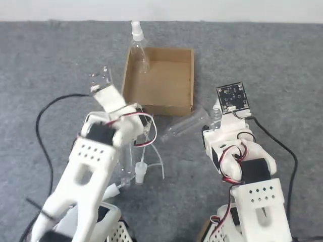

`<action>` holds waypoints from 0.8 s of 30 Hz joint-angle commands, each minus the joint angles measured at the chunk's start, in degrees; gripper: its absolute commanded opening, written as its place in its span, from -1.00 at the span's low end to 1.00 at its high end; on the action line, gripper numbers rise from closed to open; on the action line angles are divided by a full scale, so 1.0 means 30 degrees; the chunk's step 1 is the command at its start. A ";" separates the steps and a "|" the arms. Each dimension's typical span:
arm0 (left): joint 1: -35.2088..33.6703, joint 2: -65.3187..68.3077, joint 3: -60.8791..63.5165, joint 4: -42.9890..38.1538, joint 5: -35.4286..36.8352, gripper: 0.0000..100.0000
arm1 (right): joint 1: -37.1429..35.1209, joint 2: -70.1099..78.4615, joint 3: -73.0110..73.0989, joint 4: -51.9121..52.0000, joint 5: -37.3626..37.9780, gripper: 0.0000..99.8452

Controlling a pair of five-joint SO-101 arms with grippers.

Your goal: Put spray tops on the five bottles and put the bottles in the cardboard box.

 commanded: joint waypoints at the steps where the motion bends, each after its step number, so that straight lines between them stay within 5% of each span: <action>1: -0.0059 -0.2989 0.1216 -0.2110 -0.0234 -0.98 | 0.0220 -0.0484 -0.0205 -0.0425 0.0000 -0.78; 24: -0.0059 -1.6029 0.7516 -0.4630 -0.1670 -0.98 | -0.0454 -0.0689 0.0410 -0.1158 0.0000 -0.78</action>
